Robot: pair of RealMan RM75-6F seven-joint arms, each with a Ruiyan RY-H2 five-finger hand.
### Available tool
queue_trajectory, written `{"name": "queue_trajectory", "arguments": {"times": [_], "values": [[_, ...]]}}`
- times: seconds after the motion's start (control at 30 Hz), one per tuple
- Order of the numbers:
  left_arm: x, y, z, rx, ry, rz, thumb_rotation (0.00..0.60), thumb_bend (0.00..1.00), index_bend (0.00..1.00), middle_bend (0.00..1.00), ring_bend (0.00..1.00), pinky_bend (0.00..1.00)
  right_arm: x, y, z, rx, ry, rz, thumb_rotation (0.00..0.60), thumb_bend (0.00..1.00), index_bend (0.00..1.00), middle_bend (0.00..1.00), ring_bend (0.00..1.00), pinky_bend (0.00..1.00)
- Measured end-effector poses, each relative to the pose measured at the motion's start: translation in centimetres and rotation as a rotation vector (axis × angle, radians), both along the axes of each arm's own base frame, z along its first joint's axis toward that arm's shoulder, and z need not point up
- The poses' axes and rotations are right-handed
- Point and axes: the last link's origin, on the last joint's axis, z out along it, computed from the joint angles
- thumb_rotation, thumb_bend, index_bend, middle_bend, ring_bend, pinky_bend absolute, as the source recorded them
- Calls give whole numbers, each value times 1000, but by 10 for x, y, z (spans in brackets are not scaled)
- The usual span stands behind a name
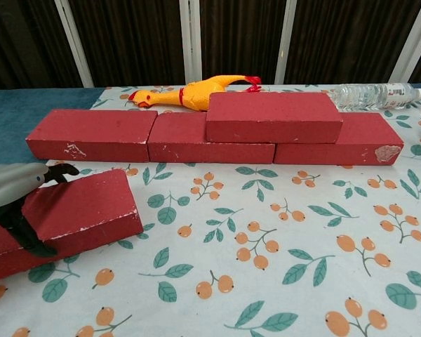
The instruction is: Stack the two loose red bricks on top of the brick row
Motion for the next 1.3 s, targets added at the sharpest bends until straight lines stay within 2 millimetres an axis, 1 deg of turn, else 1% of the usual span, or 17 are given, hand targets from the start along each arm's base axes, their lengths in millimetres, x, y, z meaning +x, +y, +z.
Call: {"name": "queue_trajectory", "arguments": {"times": [0.13, 0.3, 0.4, 0.5, 0.63, 0.77, 0.87, 1.0, 1.07, 1.17, 1.27, 1.3], "values": [[0, 2, 0, 4, 4, 3, 600, 0, 131, 222, 148, 286, 0, 0, 0, -2, 0, -2, 600, 60, 0, 28, 0, 0], [-1, 4, 1, 9, 25, -1, 600, 0, 253, 306, 182, 303, 0, 0, 0, -4, -2, -3, 600, 60, 0, 28, 0, 0], [1, 6, 3, 13, 31, -9, 600, 0, 296, 346, 213, 328, 0, -1, 0, -5, -3, -5, 600, 60, 0, 28, 0, 0], [6, 10, 8, 24, 35, -33, 600, 0, 313, 364, 227, 350, -1, -1, 0, -7, -2, -8, 600, 60, 0, 28, 0, 0], [17, 14, 17, 30, 25, -66, 600, 20, 320, 375, 229, 347, -2, -2, 0, -10, 1, -14, 600, 60, 0, 28, 0, 0], [33, 24, 36, 30, 10, -109, 600, 46, 320, 390, 237, 340, -3, -4, -2, -8, 12, -27, 600, 60, 0, 28, 0, 0], [45, 35, 55, 14, 26, -153, 600, 59, 317, 398, 245, 330, -4, -6, -3, -7, 21, -41, 600, 60, 0, 28, 0, 0], [64, 59, 85, 1, 86, -248, 600, 60, 325, 398, 255, 324, -7, -10, -6, -8, 41, -70, 600, 60, 0, 28, 0, 0], [72, 69, 95, -9, 103, -275, 600, 60, 326, 393, 255, 318, -9, -12, -7, -14, 49, -88, 600, 60, 0, 28, 0, 0], [85, 86, 103, -45, 96, -291, 600, 60, 320, 381, 255, 307, -12, -15, -8, -25, 61, -115, 600, 60, 0, 28, 0, 0], [95, 106, 106, -91, 94, -296, 600, 60, 305, 363, 254, 294, -15, -18, -8, -33, 77, -139, 600, 60, 0, 28, 0, 0], [98, 117, 107, -100, 104, -296, 600, 60, 304, 354, 254, 292, -15, -18, -9, -34, 82, -145, 600, 60, 0, 28, 0, 0]]}}
